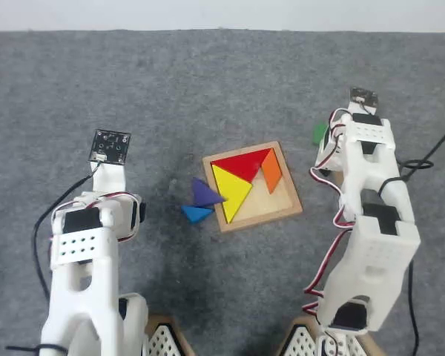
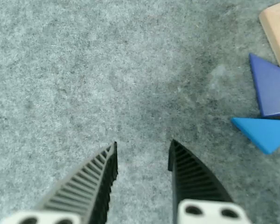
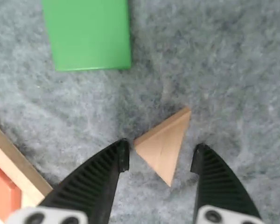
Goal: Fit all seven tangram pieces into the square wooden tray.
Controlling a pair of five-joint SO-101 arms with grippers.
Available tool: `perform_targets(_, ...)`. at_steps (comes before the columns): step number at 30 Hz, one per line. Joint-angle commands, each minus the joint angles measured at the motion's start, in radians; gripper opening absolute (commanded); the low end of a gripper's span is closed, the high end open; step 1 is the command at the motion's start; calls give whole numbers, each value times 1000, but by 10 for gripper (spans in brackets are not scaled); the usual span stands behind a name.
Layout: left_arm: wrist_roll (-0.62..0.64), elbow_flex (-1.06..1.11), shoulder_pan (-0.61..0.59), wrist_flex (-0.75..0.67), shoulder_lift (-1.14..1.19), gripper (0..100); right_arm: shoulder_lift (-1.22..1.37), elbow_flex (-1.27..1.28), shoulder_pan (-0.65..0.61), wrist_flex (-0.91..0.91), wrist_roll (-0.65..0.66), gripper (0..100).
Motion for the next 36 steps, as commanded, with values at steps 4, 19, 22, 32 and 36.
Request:
perform_targets(4, -8, -12, 2, 0, -38, 177, 7, -44, 30, -25, 9, 206)
perform_targets(19, -8, -12, 2, 0, -38, 177, -39, -68, 15, 18, 9, 90)
perform_targets(22, -8, -12, 2, 0, -38, 177, -97, -71, -27, 58, 11, 87)
perform_targets(32, -8, -12, 2, 0, -38, 177, -285, -66, -194, 196, 3, 86)
perform_targets(36, -8, -12, 5, 0, -38, 177, -328, -66, -199, 209, 3, 99)
